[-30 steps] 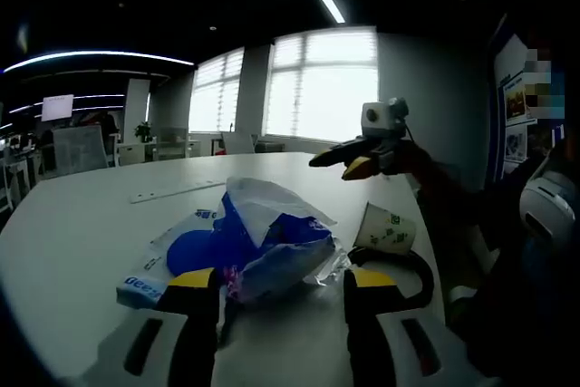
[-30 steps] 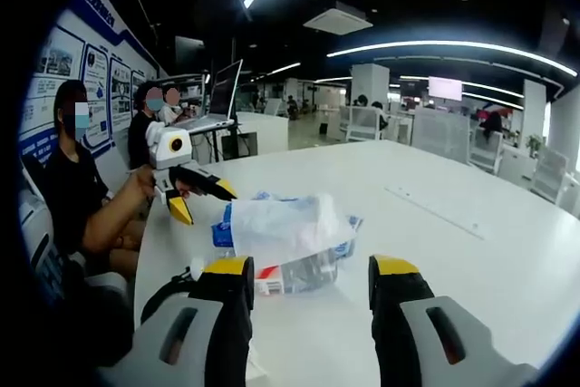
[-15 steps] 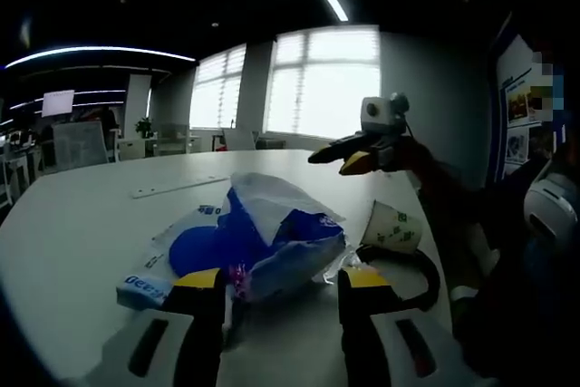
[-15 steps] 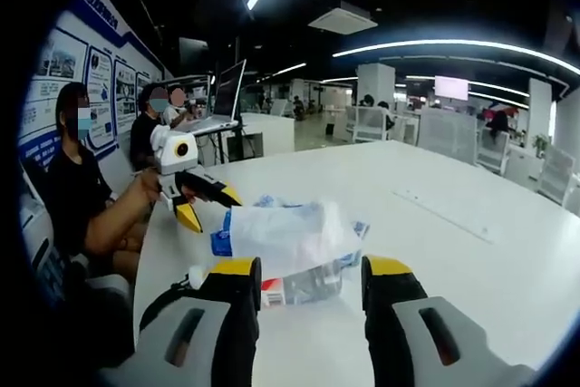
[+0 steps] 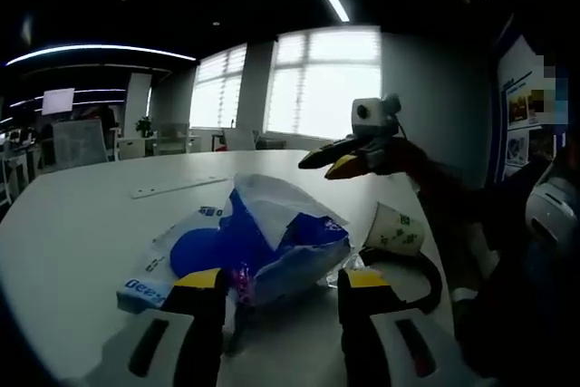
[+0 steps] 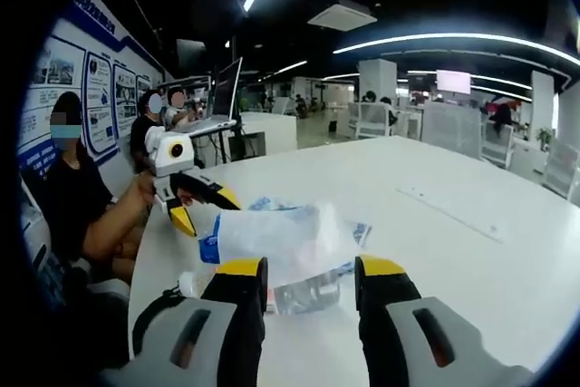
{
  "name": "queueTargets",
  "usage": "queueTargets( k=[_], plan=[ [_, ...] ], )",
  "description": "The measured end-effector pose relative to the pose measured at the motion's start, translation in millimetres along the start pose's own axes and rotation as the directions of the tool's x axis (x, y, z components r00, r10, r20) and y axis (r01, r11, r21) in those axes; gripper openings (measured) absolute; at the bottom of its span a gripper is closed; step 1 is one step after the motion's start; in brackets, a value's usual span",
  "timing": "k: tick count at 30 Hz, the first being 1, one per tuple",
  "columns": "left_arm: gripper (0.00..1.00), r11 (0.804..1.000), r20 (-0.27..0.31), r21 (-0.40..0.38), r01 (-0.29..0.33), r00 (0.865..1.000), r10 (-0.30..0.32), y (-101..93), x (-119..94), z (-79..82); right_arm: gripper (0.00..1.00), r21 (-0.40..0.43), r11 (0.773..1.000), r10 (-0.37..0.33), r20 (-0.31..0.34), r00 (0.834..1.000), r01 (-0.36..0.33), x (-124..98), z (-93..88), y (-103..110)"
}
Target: Arrange the tabletop items into an orderly group along one side of the table until the central work area is clear of visible clutter.
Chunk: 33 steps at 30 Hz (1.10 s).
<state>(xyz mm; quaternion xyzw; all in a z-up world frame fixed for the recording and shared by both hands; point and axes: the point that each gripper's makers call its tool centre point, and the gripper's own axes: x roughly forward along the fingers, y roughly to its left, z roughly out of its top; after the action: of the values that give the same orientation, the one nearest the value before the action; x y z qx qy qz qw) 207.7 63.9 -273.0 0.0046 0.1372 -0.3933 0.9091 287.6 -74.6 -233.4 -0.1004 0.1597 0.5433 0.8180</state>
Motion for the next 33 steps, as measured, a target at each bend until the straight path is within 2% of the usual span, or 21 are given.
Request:
queueTargets(
  k=[9, 11, 12, 15, 20, 33],
  plan=[
    [0.46, 1.000, -0.010, 0.007, 0.008, 1.000, -0.008, 0.5, 3.4, 0.1, 0.36, 0.017, 1.000, 0.002, -0.009, 1.000, -0.001, 7.8, -1.0, -10.6],
    [0.34, 1.000, -0.013, 0.008, 0.021, 1.000, -0.021, -1.6, 3.3, -0.9, 0.34, 0.017, 1.000, 0.001, -0.010, 1.000, -0.001, 8.3, -1.3, -10.3],
    [0.34, 0.999, -0.010, -0.001, 0.033, 0.999, -0.033, -3.4, 3.7, -1.0, 0.34, 0.017, 1.000, 0.002, -0.009, 1.000, -0.002, 8.5, -1.8, -8.3],
    [0.38, 1.000, -0.013, -0.013, 0.009, 1.000, -0.010, 2.0, 4.1, -2.3, 0.34, 0.016, 1.000, 0.007, -0.011, 1.000, -0.007, 10.9, -0.4, -11.6],
    [0.37, 1.000, -0.015, -0.009, 0.011, 1.000, -0.011, 2.6, 5.5, -2.8, 0.33, 0.011, 1.000, 0.012, -0.017, 1.000, -0.012, 14.6, -2.0, -5.9],
    [0.36, 0.999, -0.033, 0.003, 0.034, 0.999, -0.034, 0.4, 13.8, -6.6, 0.28, 0.016, 0.999, 0.035, -0.027, 0.999, -0.035, 26.3, -1.9, -8.4]
  ],
)
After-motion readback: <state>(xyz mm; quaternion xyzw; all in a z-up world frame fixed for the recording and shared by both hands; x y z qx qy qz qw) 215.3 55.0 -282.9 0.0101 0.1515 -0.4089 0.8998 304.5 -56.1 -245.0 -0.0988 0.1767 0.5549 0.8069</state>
